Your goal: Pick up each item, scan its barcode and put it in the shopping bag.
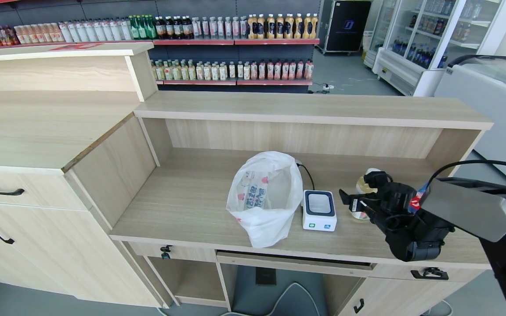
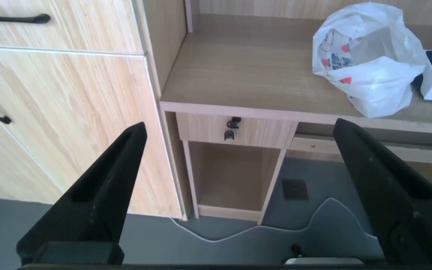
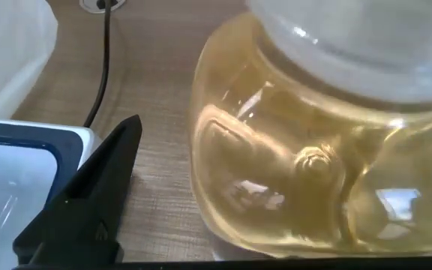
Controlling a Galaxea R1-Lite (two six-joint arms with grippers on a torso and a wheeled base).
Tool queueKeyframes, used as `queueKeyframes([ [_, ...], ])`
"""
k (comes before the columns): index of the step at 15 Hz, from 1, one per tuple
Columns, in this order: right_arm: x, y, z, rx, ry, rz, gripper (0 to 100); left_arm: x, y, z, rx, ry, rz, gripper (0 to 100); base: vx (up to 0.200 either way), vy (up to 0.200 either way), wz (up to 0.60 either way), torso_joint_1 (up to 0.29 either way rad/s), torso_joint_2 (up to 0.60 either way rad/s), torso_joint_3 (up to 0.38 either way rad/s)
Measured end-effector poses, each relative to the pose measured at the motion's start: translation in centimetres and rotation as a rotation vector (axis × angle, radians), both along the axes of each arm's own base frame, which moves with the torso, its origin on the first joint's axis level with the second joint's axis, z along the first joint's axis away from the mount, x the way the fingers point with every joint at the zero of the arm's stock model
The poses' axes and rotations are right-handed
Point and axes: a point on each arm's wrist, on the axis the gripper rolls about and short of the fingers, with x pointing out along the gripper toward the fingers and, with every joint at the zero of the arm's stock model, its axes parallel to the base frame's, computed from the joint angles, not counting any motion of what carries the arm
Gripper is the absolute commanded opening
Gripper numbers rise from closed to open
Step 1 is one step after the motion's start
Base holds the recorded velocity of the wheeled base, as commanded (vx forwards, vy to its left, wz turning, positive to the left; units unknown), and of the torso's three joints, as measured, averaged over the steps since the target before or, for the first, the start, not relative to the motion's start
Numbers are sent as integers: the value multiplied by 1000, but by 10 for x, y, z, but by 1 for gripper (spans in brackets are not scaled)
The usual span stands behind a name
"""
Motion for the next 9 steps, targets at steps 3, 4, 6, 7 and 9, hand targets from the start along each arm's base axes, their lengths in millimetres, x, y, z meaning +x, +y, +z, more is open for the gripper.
queueKeyframes([
  [3, 2, -7, -1, -30, 12, 2, 0, 0, 0, 0, 0, 0, 0, 100, 0, 0, 0, 0, 0, 0],
  [4, 2, -10, -1, -41, 16, -3, 0, 0, 0, 0, 0, 0, 0, 100, 0, 0, 0, 0, 0, 0],
  [6, 2, -14, -1, -72, 26, -8, 0, 0, 0, 0, 0, 0, 0, 100, 0, 0, 0, 0, 0, 0],
  [7, 2, -16, 0, -78, 24, -11, 0, 0, 0, 0, 0, 1, 0, 100, 0, 0, 0, 0, 0, 0],
  [9, 0, -16, 0, -92, 27, -8, 0, 0, 0, 0, 0, 0, 0, 100, 0, 0, 0, 0, 0, 0],
])
